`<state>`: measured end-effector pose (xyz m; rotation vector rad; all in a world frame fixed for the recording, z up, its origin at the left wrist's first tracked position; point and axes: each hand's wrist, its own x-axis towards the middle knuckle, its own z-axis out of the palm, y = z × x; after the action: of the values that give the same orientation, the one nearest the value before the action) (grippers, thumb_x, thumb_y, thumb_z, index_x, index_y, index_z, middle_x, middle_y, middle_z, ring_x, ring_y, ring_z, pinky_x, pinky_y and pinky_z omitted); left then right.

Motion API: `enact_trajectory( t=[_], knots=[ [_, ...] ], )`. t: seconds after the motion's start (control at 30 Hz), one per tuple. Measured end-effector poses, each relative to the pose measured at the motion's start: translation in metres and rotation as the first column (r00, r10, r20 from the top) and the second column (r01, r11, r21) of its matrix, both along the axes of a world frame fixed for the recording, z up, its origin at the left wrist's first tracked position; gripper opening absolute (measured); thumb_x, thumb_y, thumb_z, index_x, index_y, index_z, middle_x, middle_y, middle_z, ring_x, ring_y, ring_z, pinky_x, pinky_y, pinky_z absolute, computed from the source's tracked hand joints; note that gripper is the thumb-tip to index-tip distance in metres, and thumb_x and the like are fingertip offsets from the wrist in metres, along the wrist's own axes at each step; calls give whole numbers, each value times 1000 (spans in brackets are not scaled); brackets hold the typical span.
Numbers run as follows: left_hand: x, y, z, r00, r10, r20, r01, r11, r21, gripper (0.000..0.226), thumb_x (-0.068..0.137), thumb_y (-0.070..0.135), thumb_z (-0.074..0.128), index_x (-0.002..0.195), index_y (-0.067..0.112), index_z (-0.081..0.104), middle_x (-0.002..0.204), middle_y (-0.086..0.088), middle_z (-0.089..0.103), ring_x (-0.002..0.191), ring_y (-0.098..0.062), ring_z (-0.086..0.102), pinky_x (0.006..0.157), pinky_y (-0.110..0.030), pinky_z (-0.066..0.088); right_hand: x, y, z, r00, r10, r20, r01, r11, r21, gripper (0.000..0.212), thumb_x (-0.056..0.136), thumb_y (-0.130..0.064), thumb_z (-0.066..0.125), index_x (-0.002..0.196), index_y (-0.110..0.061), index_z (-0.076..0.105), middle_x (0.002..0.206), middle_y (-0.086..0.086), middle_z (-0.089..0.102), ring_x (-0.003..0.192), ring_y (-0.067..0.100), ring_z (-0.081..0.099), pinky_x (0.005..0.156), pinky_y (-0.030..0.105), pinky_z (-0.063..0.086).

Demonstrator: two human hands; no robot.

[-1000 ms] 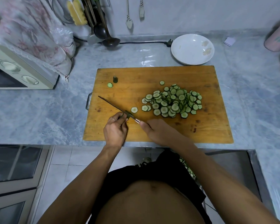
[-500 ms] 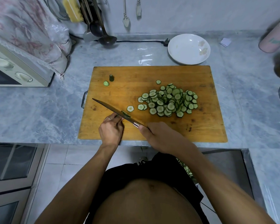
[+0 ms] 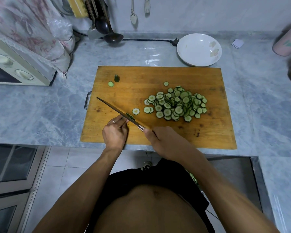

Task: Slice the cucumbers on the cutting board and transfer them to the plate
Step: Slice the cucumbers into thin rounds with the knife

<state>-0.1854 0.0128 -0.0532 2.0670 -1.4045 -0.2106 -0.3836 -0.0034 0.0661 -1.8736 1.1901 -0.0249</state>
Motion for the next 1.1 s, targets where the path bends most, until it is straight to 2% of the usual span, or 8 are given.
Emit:
enact_trajectory(
  t=[0.23,0.4,0.5,0.67,0.83,1.0,1.1],
  knots=[
    [1,0,0,1000,-13,13,13,1000,-7,27,81,17,55,92,18,79,103,-1,74,87,-23,70,66,-24,50,0,3,-1,1000,-17,3,17,1000,-3,52,104,-48,33,68,-14,47,67,5,53,60,17,50,55,32,36],
    [0,1,-2,1000,-20,-15,20,999,-38,37,84,29,46,94,16,79,105,-3,74,91,-24,69,69,-27,53,1,-2,-2,1000,-3,-16,3,1000,14,51,104,-49,31,70,-14,46,70,5,52,63,17,49,55,32,35],
    [0,1,-1,1000,-22,-1,22,999,-34,32,83,24,50,93,16,79,104,-2,74,90,-24,69,68,-25,49,2,-4,-1,1000,4,-23,-4,1000,9,52,104,-51,30,70,-16,46,72,5,53,65,19,51,56,33,35],
    [0,-1,-3,1000,-22,20,23,999,-35,27,82,19,55,94,14,78,104,-4,74,92,-25,69,70,-26,51,5,-9,0,999,21,-38,-19,998,53,50,104,-50,29,68,-17,43,78,6,53,75,22,51,67,31,34],
    [-2,0,-6,1000,-23,15,24,999,-45,22,78,8,65,94,13,79,103,-5,74,92,-24,69,74,-26,52,18,-19,-11,999,13,-48,-9,996,93,55,105,-50,28,66,-15,45,71,4,50,67,18,49,54,30,30],
    [-4,1,1,1000,-13,11,14,999,-45,24,78,12,59,93,11,78,102,-7,74,90,-26,70,73,-30,54,26,-16,-30,999,2,-36,0,999,50,51,106,-48,27,68,-18,44,73,2,50,76,24,50,66,31,31],
    [-5,1,2,1000,-6,-12,6,999,-41,23,79,11,61,94,11,78,103,-7,74,91,-24,70,75,-30,54,24,-13,-33,1000,-17,-15,18,999,49,50,105,-49,28,70,-18,46,77,4,54,80,26,54,68,32,33]
  ],
)
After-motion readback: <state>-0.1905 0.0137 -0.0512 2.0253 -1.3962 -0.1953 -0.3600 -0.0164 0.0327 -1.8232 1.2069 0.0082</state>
